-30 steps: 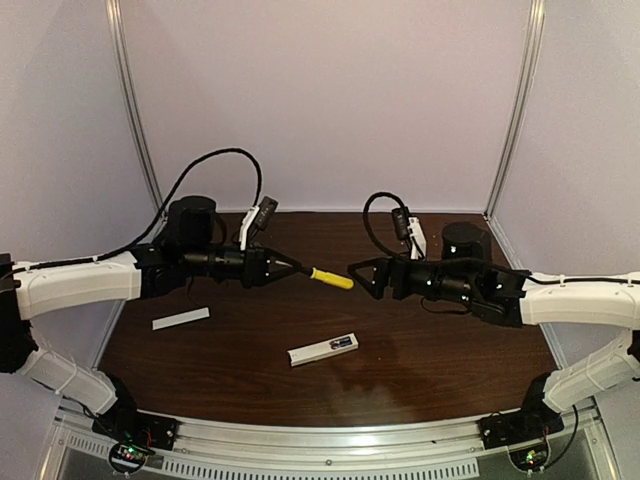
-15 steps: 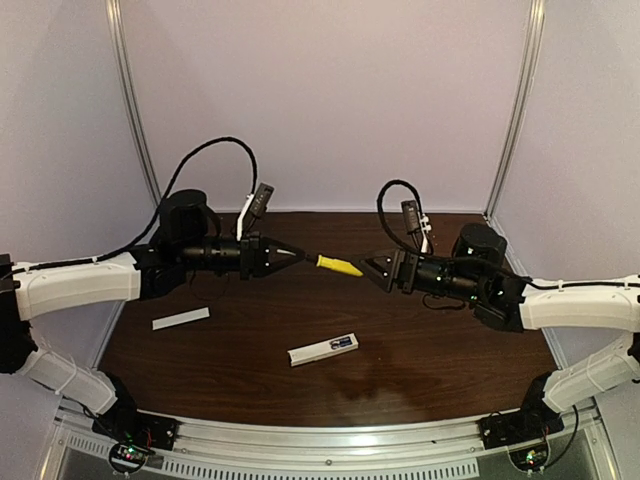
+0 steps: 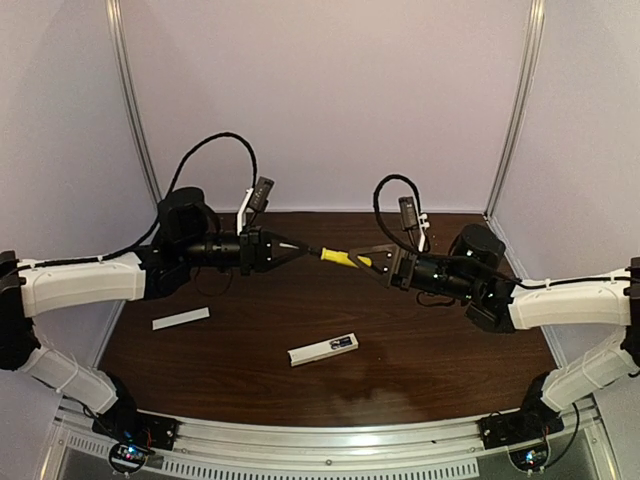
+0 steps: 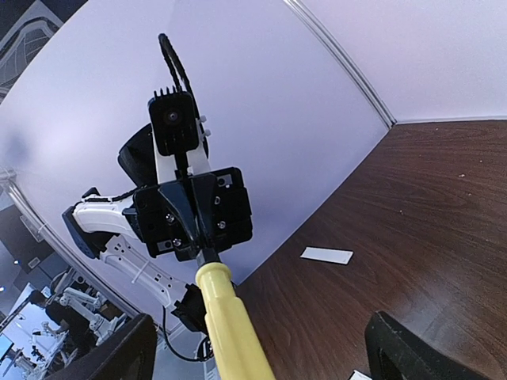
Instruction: Unload the batteries from the remote control
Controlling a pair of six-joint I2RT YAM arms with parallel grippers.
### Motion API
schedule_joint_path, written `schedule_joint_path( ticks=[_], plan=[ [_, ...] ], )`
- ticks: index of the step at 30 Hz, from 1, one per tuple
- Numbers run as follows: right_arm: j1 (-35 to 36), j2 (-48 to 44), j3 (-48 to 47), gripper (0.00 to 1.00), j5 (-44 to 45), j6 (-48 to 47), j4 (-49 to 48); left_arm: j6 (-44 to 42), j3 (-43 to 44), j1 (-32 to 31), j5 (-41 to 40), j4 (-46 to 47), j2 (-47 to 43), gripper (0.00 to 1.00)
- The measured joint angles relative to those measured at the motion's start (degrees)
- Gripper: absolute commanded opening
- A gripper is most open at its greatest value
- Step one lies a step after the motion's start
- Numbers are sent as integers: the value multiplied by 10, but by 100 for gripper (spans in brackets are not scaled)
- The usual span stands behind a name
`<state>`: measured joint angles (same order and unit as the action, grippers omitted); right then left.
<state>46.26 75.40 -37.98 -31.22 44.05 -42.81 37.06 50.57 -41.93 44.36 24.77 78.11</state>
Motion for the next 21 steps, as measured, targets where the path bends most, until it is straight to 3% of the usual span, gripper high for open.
schedule_joint_path(
  ticks=[21],
  plan=[
    [10,67,-37,54,-73,44,-75,24,0,0,20,27,32,0]
  ],
)
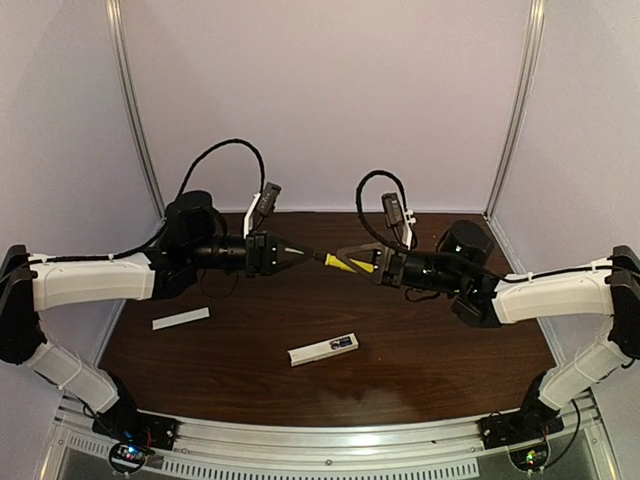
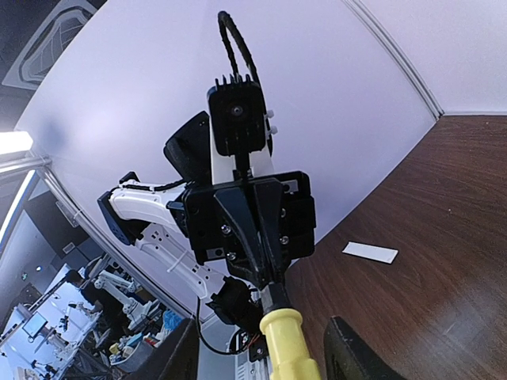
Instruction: Unload the batteries from the remote control
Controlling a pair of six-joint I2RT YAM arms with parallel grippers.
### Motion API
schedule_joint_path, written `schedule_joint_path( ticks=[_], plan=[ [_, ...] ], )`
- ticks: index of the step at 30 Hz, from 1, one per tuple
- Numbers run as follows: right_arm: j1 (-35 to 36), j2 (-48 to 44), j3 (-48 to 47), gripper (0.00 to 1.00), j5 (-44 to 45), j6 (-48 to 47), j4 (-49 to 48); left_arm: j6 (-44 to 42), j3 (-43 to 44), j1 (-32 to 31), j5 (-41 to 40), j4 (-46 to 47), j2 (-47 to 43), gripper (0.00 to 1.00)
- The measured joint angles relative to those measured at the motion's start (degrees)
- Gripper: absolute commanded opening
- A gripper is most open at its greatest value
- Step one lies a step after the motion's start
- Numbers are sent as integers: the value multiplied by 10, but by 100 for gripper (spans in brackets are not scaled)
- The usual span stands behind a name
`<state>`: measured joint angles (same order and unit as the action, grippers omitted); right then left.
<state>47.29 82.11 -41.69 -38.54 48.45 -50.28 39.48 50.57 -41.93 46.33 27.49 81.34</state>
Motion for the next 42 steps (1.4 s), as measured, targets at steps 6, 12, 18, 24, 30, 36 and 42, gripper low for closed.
schedule_joint_path(
  ticks=[6,12,18,24,30,36,42],
  plan=[
    [4,8,-5,52,-7,-1,-1,6,0,0,2,9,2,0],
    [7,14,-11,43,-11,-3,2,10,0,0,3,17,3,0],
    [10,16,-14,33,-13,-7,10,12,0,0,9,23,3,0],
    [10,18,-16,27,-13,-7,14,12,0,0,11,25,3,0],
    [10,18,-19,18,-14,-13,20,12,0,0,11,25,3,0],
    [11,18,-20,5,-18,-16,19,12,0,0,12,24,3,0],
    [11,19,-20,0,-18,-17,20,11,0,0,12,23,3,3]
  ],
)
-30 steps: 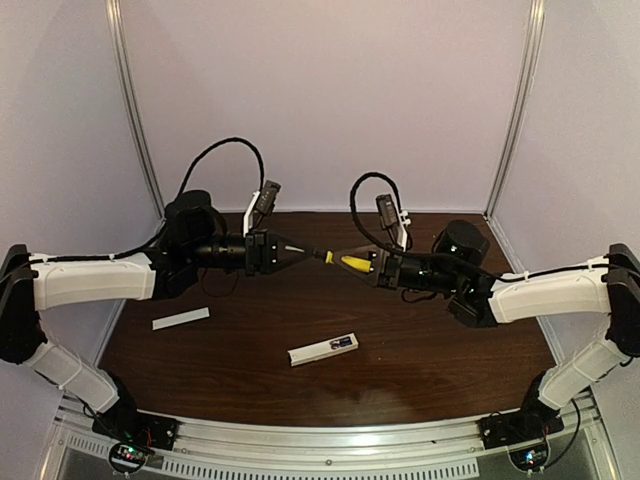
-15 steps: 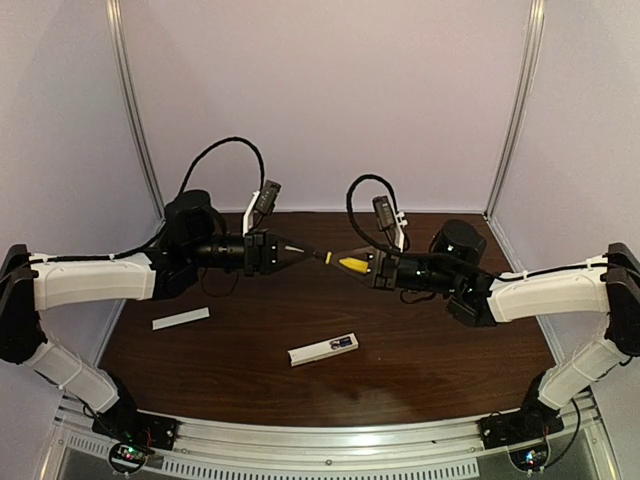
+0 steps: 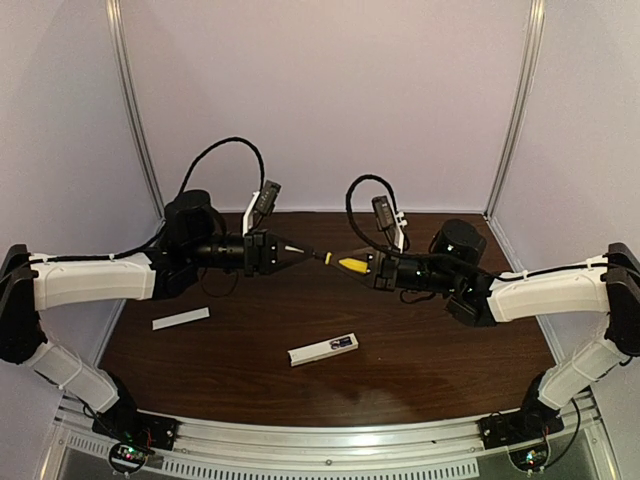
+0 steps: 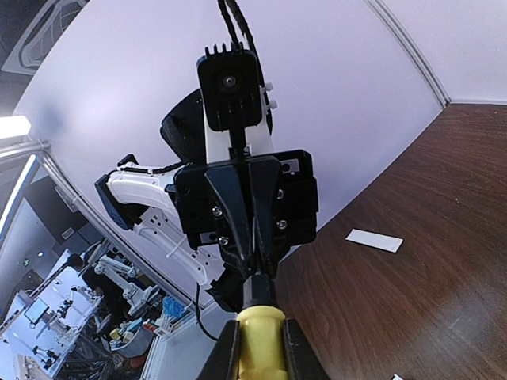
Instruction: Unload the batteries from the remote control
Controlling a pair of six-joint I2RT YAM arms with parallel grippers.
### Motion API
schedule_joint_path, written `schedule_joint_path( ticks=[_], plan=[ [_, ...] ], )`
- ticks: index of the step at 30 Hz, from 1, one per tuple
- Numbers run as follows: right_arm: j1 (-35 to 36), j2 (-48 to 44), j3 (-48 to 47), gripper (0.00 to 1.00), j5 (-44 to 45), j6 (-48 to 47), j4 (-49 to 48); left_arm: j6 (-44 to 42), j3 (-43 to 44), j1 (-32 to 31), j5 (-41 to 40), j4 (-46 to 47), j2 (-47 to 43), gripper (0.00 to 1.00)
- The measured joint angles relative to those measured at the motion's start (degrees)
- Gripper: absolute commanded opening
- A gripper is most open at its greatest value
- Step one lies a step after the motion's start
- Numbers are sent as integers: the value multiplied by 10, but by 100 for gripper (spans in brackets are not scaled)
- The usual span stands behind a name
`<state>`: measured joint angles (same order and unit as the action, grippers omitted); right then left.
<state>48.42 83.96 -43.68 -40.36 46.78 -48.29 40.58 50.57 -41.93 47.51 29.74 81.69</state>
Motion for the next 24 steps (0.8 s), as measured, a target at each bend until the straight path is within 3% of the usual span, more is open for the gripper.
schedule_joint_path(
  ticks=[11,18,24],
  plan=[
    [3,0,0,0,12,-21,51,-54,0,0,-59,-85,-15,31],
    [5,-6,0,0,23,-50,95,-100,-2,0,-123,-153,-64,40],
    [5,-19,-10,0,52,-81,154,-137,-5,0,-170,-218,-98,59]
  ],
)
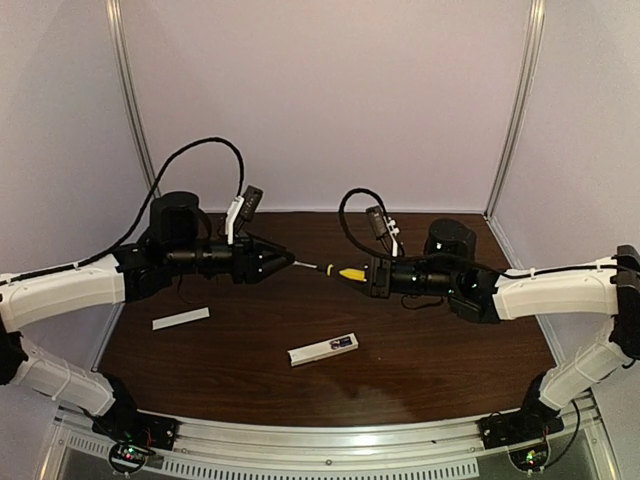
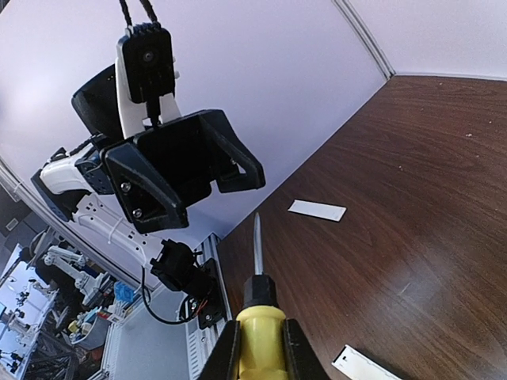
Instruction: Unload the batteries from the remote control
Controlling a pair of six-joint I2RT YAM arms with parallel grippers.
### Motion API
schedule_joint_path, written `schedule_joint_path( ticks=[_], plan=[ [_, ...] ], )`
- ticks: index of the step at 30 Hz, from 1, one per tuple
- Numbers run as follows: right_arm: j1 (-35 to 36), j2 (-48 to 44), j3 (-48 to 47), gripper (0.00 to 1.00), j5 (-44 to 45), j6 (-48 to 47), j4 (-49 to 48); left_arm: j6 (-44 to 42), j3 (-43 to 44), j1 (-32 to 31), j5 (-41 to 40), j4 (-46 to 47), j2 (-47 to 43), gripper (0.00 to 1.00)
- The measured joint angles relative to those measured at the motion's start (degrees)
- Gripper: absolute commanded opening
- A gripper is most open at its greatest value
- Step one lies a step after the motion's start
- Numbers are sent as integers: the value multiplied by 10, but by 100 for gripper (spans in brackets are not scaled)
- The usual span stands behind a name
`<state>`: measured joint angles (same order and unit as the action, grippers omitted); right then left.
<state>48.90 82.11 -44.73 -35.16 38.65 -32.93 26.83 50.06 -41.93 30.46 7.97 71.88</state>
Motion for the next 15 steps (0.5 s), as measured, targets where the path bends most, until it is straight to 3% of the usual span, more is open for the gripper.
schedule_joint_path(
  ticks=[4,15],
  plan=[
    [0,-12,-11,0,21,-25,40,-26,-2,0,-25,-52,-19,68],
    [0,-31,-30,0,71,-88,146,-74,-10,0,-89,-159,-36,71]
  ],
)
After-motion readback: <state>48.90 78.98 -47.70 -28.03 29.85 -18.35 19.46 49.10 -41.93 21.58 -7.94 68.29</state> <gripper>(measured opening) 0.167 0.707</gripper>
